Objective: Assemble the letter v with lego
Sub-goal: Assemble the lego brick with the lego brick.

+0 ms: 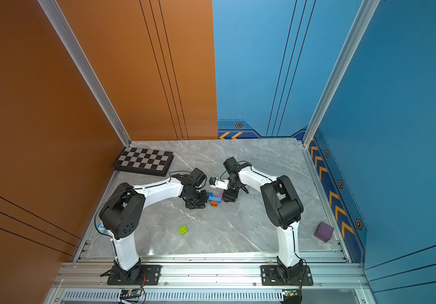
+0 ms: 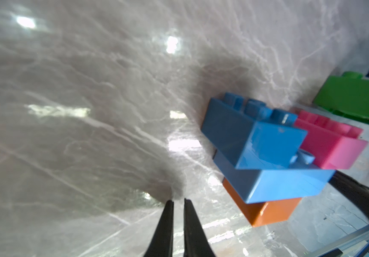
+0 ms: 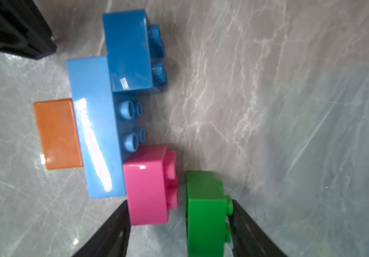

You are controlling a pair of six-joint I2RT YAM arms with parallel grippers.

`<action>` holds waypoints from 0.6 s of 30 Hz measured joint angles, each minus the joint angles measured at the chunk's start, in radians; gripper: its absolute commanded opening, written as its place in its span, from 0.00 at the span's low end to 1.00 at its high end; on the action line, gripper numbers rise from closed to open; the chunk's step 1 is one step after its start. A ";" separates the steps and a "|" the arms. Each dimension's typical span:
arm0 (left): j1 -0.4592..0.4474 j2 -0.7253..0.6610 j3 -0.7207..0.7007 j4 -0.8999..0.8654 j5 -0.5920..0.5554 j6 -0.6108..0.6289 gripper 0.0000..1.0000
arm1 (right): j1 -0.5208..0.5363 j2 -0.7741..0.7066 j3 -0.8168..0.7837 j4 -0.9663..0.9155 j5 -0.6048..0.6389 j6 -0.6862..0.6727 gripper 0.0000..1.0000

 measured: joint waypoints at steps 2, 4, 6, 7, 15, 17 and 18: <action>0.000 0.002 0.000 0.017 0.010 -0.007 0.12 | 0.003 0.000 0.000 0.003 0.001 0.006 0.65; 0.000 0.004 0.000 0.031 0.016 -0.014 0.12 | 0.006 0.000 0.000 0.008 0.001 0.010 0.63; -0.001 0.004 0.000 0.042 0.017 -0.019 0.12 | 0.007 0.000 0.000 0.011 0.001 0.013 0.60; -0.001 0.004 0.000 0.047 0.018 -0.023 0.12 | 0.007 0.000 0.000 0.011 0.001 0.013 0.58; -0.001 0.016 0.000 0.069 0.019 -0.034 0.12 | 0.009 0.000 0.000 0.011 0.001 0.013 0.52; -0.001 0.023 0.000 0.069 0.019 -0.034 0.12 | 0.010 0.000 0.000 0.011 0.001 0.012 0.52; -0.001 0.026 0.000 0.071 0.021 -0.035 0.12 | 0.010 0.000 0.000 0.011 0.001 0.012 0.52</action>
